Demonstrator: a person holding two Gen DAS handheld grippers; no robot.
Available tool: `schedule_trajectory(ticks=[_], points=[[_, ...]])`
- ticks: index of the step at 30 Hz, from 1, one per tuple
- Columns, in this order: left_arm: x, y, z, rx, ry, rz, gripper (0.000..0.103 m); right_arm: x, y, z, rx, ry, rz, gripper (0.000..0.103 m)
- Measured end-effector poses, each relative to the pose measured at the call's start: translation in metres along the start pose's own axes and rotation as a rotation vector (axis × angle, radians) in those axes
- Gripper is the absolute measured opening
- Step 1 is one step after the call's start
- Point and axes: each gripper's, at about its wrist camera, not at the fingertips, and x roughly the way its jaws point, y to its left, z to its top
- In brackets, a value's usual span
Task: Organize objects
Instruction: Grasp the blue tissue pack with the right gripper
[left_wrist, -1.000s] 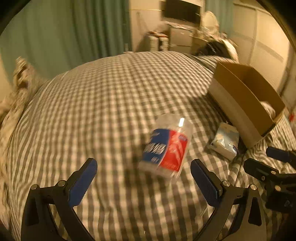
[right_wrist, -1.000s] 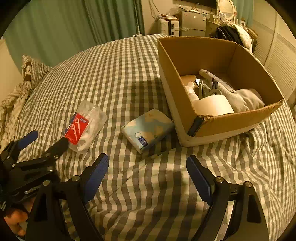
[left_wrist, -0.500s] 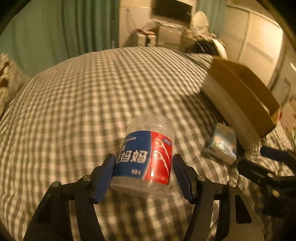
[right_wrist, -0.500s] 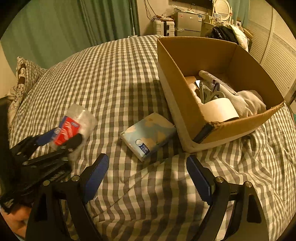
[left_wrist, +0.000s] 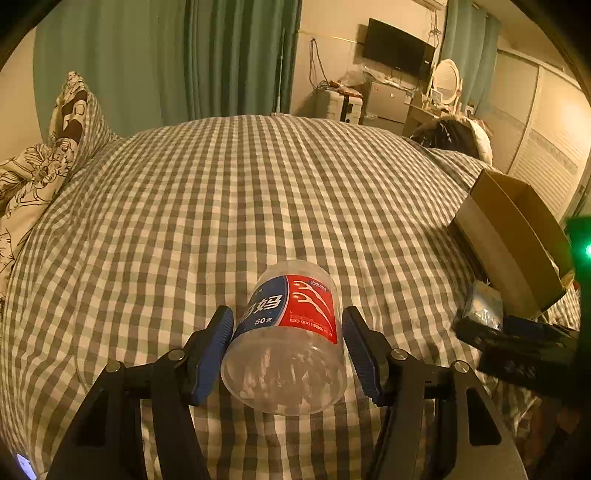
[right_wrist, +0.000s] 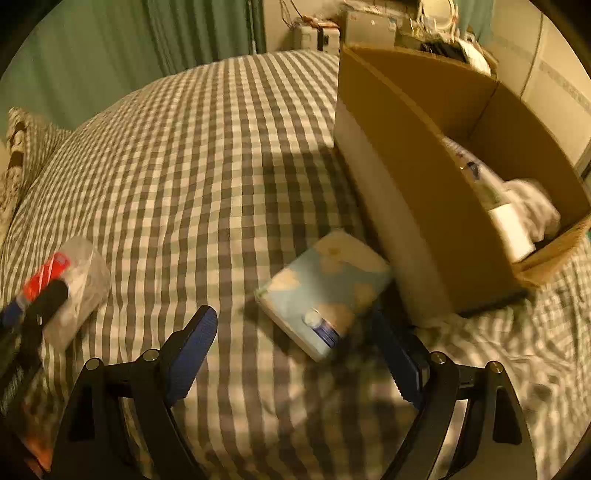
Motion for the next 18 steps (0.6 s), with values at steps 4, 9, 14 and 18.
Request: schedule_trajectory(ticks=[4,9,14,18], points=[[0.002,-0.001,0.000,-0.007,0.000,-0.001,0.063,0.016,0.005,0.010,0.006,0.011,-0.031,0.086],[0.004,-0.002,-0.001,0.001,-0.002,0.002,0.063,0.035,0.001,0.018,0.016,0.038,-0.043,0.080],[0.004,-0.002,-0.006,0.007,-0.001,0.013,0.062,0.029,0.006,0.015,-0.036,0.027,-0.031,0.048],[0.000,-0.003,-0.012,-0.014,0.020,0.023,0.062,0.022,0.014,0.011,-0.090,0.011,-0.017,0.039]])
